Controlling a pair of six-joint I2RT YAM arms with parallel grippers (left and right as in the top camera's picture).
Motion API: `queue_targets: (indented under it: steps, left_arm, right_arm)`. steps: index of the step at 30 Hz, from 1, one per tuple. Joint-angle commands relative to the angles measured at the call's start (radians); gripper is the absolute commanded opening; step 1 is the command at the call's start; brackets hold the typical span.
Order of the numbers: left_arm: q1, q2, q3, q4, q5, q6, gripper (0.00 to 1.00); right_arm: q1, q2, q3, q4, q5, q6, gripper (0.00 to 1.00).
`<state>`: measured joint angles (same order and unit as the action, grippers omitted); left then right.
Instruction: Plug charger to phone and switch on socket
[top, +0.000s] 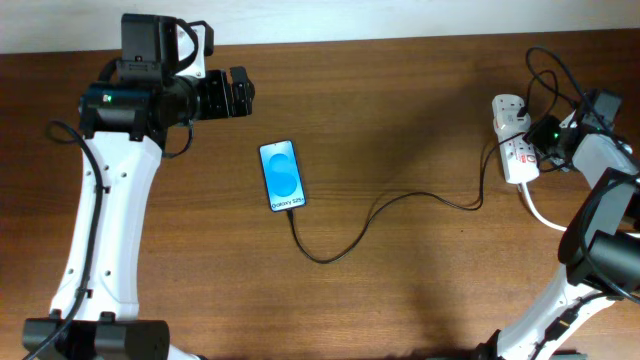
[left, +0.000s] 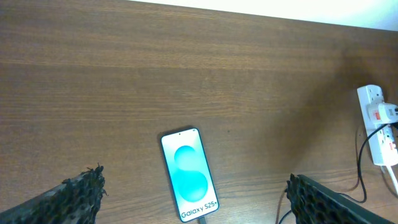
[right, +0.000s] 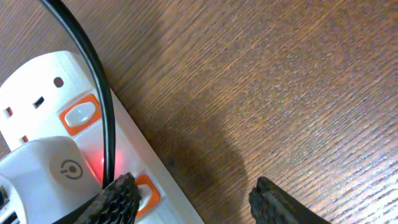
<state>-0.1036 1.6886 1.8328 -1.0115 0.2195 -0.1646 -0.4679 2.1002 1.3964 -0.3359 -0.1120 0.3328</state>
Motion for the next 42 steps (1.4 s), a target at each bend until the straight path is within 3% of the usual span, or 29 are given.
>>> queue_targets:
  steps: [1, 5, 9, 12, 21, 28, 31, 33, 38, 42]
  left_arm:
    - [0.006, -0.006, 0.008, 0.0, -0.007, -0.002, 0.99]
    - [0.006, -0.006, 0.008, 0.0, -0.007, -0.002, 0.99]
    - [0.006, -0.006, 0.008, 0.0, -0.007, -0.002, 0.99]
    - [0.006, -0.006, 0.008, 0.0, -0.007, -0.002, 0.99]
    - [0.006, -0.006, 0.008, 0.0, -0.007, -0.002, 0.99]
    - [0.006, -0.006, 0.008, 0.0, -0.007, -0.002, 0.99]
    - [0.006, -0.006, 0.008, 0.0, -0.007, -0.002, 0.99]
    - [0.006, -0.006, 0.008, 0.0, -0.007, -0.002, 0.99]
    - [0.006, -0.006, 0.008, 0.0, -0.007, -0.002, 0.99]
    - [0.006, -0.006, 0.008, 0.0, -0.007, -0.002, 0.99]
  right_arm:
    - [0.003, 0.034, -0.026, -0.042, 0.073, -0.03, 0.62]
    - [0.003, 0.041, -0.026, -0.032, 0.056, -0.03, 0.62]
    - [0.003, 0.041, -0.025, 0.038, -0.133, -0.098, 0.62]
    - [0.003, 0.041, -0.025, 0.028, -0.17, -0.119, 0.61]
    - [0.008, 0.05, -0.026, -0.069, -0.168, -0.12, 0.61]
    - [0.026, 0.051, -0.031, -0.045, -0.138, -0.119, 0.62]
    - [-0.011, 0.046, 0.004, -0.062, -0.139, -0.087, 0.67]
    - [-0.102, -0.071, 0.134, -0.245, -0.143, -0.063, 0.68]
    - [-0.134, -0.324, 0.154, -0.379, -0.163, -0.067, 0.72]
    - [-0.134, -0.486, 0.154, -0.474, -0.386, -0.178, 0.72]
